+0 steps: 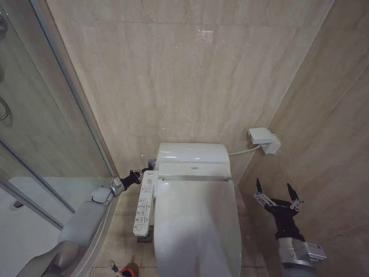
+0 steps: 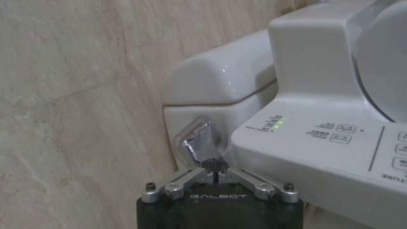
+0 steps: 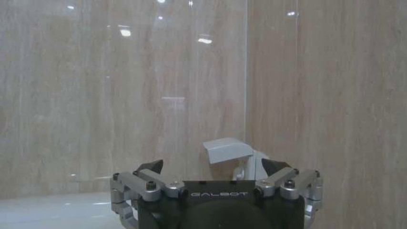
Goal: Open the toilet lid, clean the toilet bowl with a toilet brush, close the toilet lid, and flush.
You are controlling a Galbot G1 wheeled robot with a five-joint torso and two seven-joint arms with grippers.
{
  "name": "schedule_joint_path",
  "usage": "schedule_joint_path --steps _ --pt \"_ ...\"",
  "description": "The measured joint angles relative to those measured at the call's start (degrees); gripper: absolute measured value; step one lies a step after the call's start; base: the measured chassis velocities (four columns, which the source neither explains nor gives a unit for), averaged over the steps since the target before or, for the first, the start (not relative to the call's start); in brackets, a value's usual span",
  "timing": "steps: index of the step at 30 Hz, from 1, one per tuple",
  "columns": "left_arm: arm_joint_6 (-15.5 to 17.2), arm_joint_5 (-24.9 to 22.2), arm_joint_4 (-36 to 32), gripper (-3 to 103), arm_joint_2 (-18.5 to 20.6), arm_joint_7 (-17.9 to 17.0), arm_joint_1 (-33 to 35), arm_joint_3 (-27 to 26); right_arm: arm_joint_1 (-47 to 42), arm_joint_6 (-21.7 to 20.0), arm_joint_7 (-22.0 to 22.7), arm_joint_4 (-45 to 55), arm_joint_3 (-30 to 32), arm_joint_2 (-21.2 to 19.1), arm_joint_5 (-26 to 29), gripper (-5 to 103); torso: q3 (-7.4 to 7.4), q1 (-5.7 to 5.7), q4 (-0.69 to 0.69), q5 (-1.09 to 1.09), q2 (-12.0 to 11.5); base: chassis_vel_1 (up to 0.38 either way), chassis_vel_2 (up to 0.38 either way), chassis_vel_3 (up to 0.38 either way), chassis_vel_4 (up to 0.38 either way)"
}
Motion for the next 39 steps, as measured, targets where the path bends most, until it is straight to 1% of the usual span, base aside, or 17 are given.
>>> schedule_joint_path --steps 11,20,22,24,25,27,29,30,33,34,35,36,37,38,39 --pt "0.1 0.0 0.0 0 -0.2 0.2 0.1 -0.3 0.0 0.0 0.0 0.0 0.0 0.0 0.0 100 0.00 -0.01 0.02 0.01 0.0 0.000 0.000 0.000 0.000" --pt "0.1 0.1 0.2 0 -0.7 0.3 0.7 -1.3 0.0 0.0 0.0 0.0 0.0 0.0 0.0 100 0.00 -0.01 -0.01 0.02 0.0 0.000 0.000 0.000 0.000" --pt "0.2 0.6 -0.2 0 -0.8 0.2 1.8 -2.8 0.0 0.0 0.0 0.0 0.0 0.0 0.0 100 0.00 -0.01 -0.04 -0.02 0.0 0.000 0.000 0.000 0.000" --pt "0.5 1.0 -0.9 0 -0.7 0.0 3.2 -4.4 0.0 0.0 0.0 0.0 0.0 0.0 0.0 100 0.00 -0.01 -0.05 -0.01 0.0 0.000 0.000 0.000 0.000" --pt "0.5 1.0 -0.9 0 -0.7 0.0 3.2 -4.4 0.0 0.0 0.0 0.0 0.0 0.0 0.0 100 0.00 -0.01 -0.05 -0.01 0.0 0.000 0.000 0.000 0.000" --pt "0.6 1.1 -1.8 0 -0.4 -0.2 5.7 -6.9 0.0 0.0 0.0 0.0 0.0 0.0 0.0 100 0.00 0.00 -0.03 -0.01 0.0 0.000 0.000 0.000 0.000" --pt "0.6 1.1 -2.2 0 -0.2 -0.2 6.7 -7.7 0.0 0.0 0.0 0.0 0.0 0.0 0.0 100 0.00 0.00 0.00 -0.01 0.0 0.000 0.000 0.000 0.000" --pt "0.6 1.1 -3.0 0 0.3 -0.2 8.4 -9.2 0.0 0.0 0.0 0.0 0.0 0.0 0.0 100 0.00 0.00 0.03 -0.01 0.0 0.000 0.000 0.000 0.000" --pt "0.6 1.0 -4.9 0 1.4 -0.2 11.7 -12.0 0.0 0.0 0.0 0.0 0.0 0.0 0.0 100 -0.01 -0.01 0.02 0.00 0.0 0.000 0.000 0.000 0.000" --pt "0.6 1.0 -4.9 0 1.4 -0.2 11.7 -12.0 0.0 0.0 0.0 0.0 0.0 0.0 0.0 100 -0.01 -0.01 0.02 0.00 0.0 0.000 0.000 0.000 0.000" --pt "0.7 0.9 -5.4 0 1.6 -0.4 12.4 -12.6 0.0 0.0 0.0 0.0 0.0 0.0 0.0 100 -0.01 -0.01 0.01 -0.02 0.0 0.000 0.000 0.000 0.000" --pt "0.9 0.4 -6.4 0 2.2 -1.4 13.7 -13.4 0.0 0.0 0.0 0.0 0.0 0.0 0.0 100 -0.01 -0.01 -0.02 -0.01 0.0 0.000 0.000 0.000 0.000" --pt "1.5 -0.3 -7.6 0 2.6 -2.7 14.8 -14.0 0.0 0.0 0.0 0.0 0.0 0.0 0.0 100 -0.01 -0.01 -0.01 0.00 0.0 0.000 0.000 0.000 0.000" --pt "1.5 -0.3 -7.6 0 2.6 -2.7 14.8 -14.0 0.0 0.0 0.0 0.0 0.0 0.0 0.0 100 -0.01 -0.01 -0.01 0.00 0.0 0.000 0.000 0.000 0.000" --pt "2.8 -1.7 -9.7 0 3.4 -5.2 16.5 -14.5 0.0 0.0 0.0 0.0 0.0 0.0 0.0 100 -0.01 -0.01 0.00 0.00 0.0 0.000 0.000 0.000 0.000"
